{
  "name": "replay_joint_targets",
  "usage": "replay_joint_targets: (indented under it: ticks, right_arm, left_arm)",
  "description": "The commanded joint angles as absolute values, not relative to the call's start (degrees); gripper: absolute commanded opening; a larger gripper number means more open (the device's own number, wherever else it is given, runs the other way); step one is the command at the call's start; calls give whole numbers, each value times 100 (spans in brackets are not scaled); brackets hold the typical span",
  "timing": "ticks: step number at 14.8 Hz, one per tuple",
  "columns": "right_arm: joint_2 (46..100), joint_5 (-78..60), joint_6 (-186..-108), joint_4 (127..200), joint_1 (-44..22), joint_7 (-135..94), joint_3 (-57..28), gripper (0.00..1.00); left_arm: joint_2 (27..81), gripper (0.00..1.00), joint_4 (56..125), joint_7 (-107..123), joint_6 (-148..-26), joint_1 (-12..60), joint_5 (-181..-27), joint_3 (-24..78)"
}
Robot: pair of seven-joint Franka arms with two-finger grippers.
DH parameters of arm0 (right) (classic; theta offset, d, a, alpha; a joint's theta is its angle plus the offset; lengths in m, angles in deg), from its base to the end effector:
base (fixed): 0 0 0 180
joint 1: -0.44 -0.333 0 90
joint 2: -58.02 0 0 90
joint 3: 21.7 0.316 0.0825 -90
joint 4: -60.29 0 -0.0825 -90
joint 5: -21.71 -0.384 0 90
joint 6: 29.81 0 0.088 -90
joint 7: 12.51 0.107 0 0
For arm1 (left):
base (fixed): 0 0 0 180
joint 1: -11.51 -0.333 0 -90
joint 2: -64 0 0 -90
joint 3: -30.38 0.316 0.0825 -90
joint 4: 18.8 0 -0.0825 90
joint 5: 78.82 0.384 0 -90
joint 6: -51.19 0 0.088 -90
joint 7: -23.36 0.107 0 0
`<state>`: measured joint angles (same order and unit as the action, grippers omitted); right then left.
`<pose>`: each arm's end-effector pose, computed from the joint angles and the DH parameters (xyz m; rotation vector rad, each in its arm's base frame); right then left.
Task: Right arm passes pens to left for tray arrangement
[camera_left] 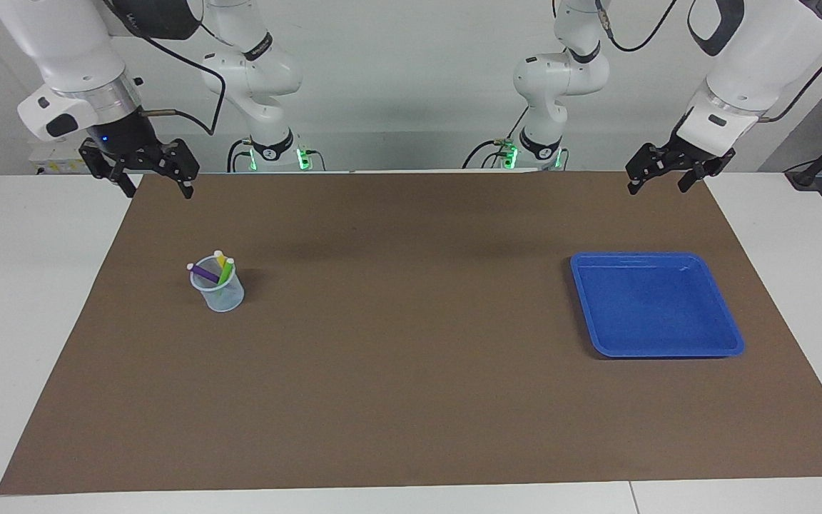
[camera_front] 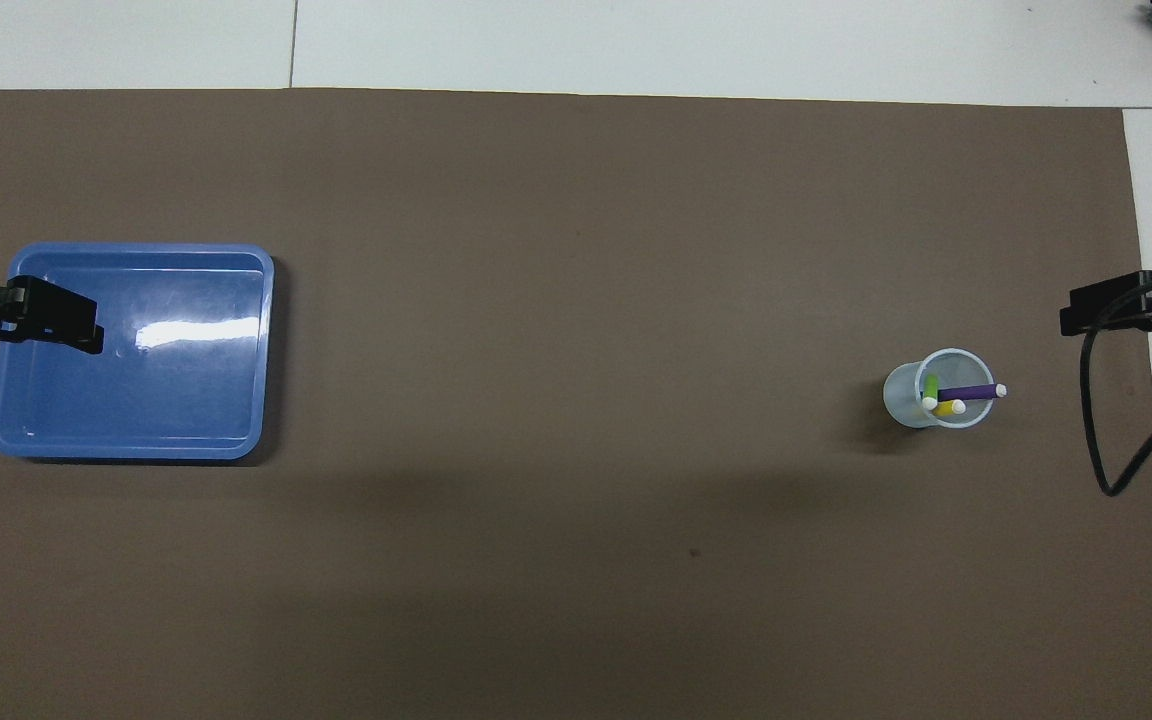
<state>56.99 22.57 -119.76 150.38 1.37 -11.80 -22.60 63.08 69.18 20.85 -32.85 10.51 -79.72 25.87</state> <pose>0.5487 -0.0192 0.6336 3.1258 -0.0695 0.0241 0.5474 -0.0350 0.6235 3.1261 -0.0289 -0.1338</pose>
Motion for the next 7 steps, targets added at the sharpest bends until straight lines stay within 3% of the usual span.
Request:
replay_joint_targets:
  ticks: [1, 7]
  right_arm:
    - [5775, 2312, -11910, 14914, 105, -1111, -2293, 100]
    - [5775, 2303, -11910, 14906, 105, -1111, -2284, 100]
  left_arm:
    - [6444, 100, 7076, 2028, -3344, 1072, -7855, 2598]
    - [6444, 100, 7076, 2028, -3344, 1072, -7855, 2598]
